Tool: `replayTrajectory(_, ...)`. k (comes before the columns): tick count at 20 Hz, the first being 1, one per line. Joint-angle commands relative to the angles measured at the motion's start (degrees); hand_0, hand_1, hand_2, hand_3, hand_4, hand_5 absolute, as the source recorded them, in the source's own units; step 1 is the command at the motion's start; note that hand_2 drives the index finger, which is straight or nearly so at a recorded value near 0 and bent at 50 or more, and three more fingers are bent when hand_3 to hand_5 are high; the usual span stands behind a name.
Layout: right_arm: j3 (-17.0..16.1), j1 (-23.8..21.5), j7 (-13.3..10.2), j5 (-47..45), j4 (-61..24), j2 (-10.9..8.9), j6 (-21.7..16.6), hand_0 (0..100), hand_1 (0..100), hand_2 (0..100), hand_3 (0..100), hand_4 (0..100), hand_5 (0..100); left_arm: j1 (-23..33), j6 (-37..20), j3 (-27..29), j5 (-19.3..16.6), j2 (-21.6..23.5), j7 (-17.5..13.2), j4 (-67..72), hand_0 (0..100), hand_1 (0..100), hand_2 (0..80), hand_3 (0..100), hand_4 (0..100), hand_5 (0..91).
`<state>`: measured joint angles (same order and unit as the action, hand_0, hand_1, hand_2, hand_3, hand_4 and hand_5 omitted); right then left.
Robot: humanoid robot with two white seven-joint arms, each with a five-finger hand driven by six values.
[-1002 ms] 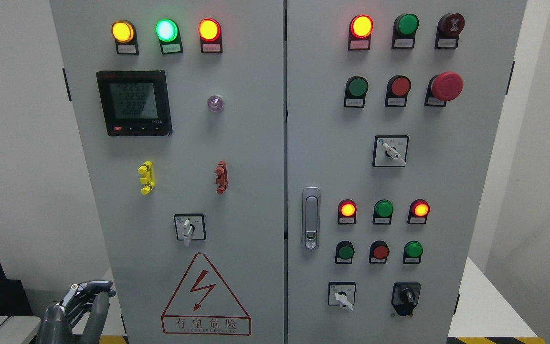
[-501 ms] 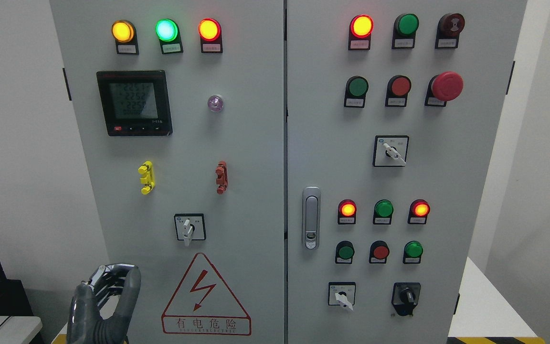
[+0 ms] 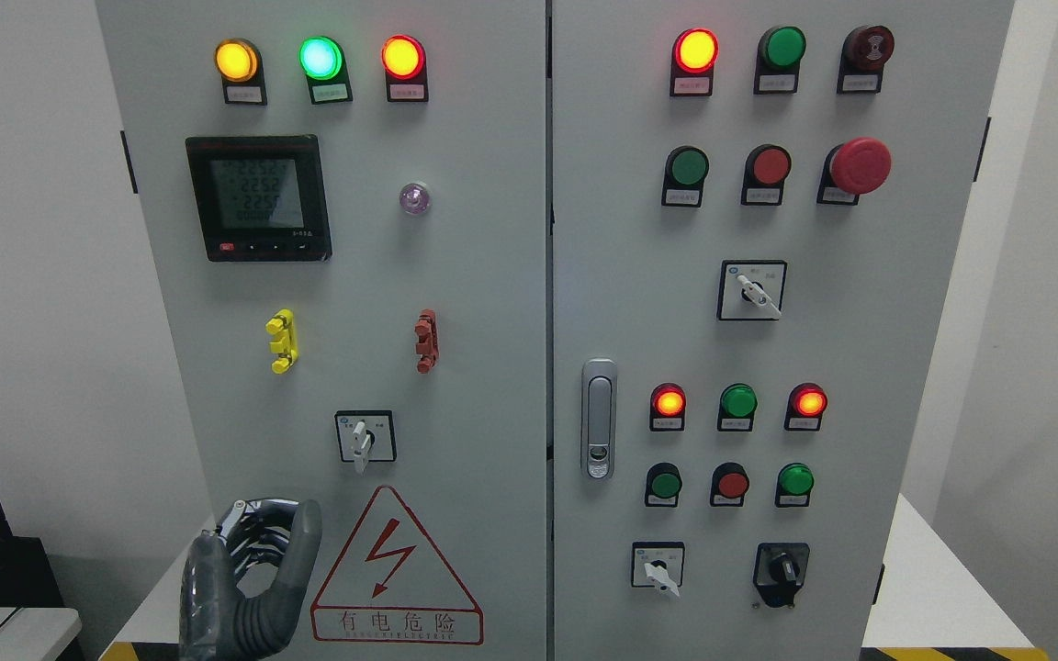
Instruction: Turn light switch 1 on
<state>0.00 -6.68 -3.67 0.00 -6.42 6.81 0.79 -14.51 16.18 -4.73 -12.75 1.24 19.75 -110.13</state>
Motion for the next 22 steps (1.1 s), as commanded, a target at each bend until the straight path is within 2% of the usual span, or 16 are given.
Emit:
replayTrajectory(1, 1.0, 0.0, 0.0, -1.4, 0.0, -0.04, 0.0, 12, 39, 0, 0, 0, 0, -1.4, 1.2, -4.0, -2.8, -4.4, 1.1, 0.2, 16, 40, 49.4, 67, 72, 63.1)
replayTrajectory(6, 1.0, 0.0, 0.0, -1.4, 0.0, -0.04, 0.0, 12, 39, 0, 0, 0, 0, -2.9, 5.2, -3.8, -3.0, -4.8, 3.8, 0.3, 15, 42, 49.7, 67, 72, 63.6)
replayTrajectory(15, 1.0, 0.0, 0.0, -1.4, 0.0, -0.04, 0.0, 12, 39, 0, 0, 0, 0, -3.9, 7.5, -3.4, -3.0, -5.0, 5.5, 2.0, 15, 45, 50.3, 68, 72, 63.6)
replayTrajectory(22, 1.0, 0.0, 0.0, -1.4, 0.0, 0.05, 0.0, 12, 39, 0, 0, 0, 0, -6.0, 7.7, -3.4, -2.9, -5.4, 5.6, 4.3, 16, 47, 50.2, 68, 72, 63.6)
